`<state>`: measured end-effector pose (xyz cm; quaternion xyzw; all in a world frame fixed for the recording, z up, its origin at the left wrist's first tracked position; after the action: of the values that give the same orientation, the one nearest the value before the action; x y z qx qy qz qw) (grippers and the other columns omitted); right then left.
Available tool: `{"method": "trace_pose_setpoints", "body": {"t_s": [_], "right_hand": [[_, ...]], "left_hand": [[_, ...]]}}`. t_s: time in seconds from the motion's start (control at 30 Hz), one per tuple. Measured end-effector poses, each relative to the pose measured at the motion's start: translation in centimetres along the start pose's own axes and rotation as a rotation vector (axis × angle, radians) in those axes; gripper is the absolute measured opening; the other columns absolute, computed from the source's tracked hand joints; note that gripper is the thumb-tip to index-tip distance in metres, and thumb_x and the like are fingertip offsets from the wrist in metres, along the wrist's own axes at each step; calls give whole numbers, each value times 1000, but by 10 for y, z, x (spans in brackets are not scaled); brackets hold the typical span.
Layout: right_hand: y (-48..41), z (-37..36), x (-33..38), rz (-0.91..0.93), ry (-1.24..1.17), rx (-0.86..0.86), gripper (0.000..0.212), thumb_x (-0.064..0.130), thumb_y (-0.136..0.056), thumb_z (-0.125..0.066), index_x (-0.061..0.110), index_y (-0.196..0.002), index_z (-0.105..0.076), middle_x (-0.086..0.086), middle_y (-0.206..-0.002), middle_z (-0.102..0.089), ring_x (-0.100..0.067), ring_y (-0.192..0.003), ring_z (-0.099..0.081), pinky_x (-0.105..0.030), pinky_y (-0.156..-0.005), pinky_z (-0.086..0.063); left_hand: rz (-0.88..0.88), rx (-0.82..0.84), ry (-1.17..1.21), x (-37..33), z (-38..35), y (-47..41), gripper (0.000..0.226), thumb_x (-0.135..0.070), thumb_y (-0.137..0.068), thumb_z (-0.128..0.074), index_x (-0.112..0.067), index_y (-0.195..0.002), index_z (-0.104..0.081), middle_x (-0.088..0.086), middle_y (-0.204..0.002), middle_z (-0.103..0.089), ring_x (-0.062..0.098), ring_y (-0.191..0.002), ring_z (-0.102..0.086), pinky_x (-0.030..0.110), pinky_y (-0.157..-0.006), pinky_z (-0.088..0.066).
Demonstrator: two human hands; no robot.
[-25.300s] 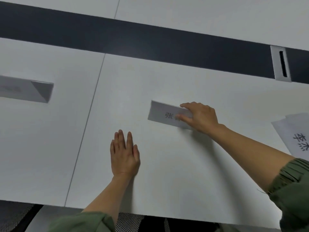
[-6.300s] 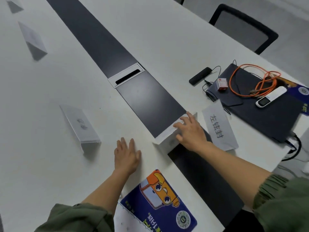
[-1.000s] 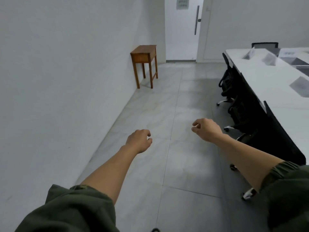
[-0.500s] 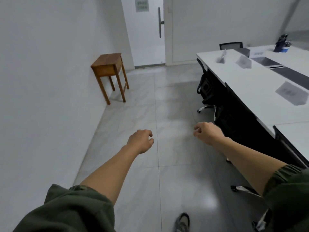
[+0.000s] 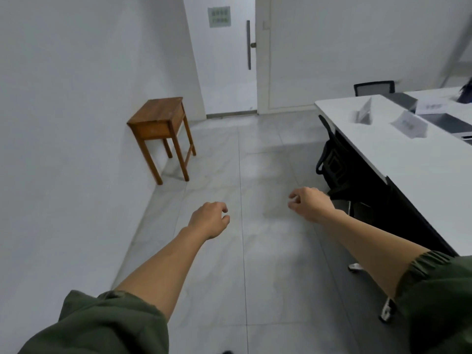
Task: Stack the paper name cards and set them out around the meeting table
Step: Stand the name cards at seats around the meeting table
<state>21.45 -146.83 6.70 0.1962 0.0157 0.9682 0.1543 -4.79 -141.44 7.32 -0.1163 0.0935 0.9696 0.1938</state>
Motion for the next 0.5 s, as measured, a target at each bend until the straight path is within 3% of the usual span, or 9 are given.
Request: {"method": "trace_pose_setpoints", "body": {"t_s": [0.2,0.5], "right_hand": [[-154,-16,-12,-110,-22,10,36,40,-90,-59,25,-122,-64,3,-114,-70,-25,-109,-62,-33,-88,-50],[-342,23,-31,-269,-81,-39,36,38,-90,-59,24,-122,-64,1,-113,-70,-23,-102,-64,-32,-84,-51]], "left_hand": [[-77,32,0,20,5,-171,36,-33,-96,-50,-18,-128,-57,7,-120,-64,24,-104,-61,36,-88,-51],[-215,99,-60,7,51,-411,38,-35,-95,-48,-19,-129,-56,7,-120,-64,25,-107,-59,36,-89,-50]]}}
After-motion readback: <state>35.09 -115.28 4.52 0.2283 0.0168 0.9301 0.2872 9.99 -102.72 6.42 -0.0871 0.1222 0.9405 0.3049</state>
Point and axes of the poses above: each hand's wrist, its own y-axis away from the middle knuckle, its own z-axis out of the back of the hand, x = y × z, the point moved 9 cm from there along -y, towards the middle knuckle
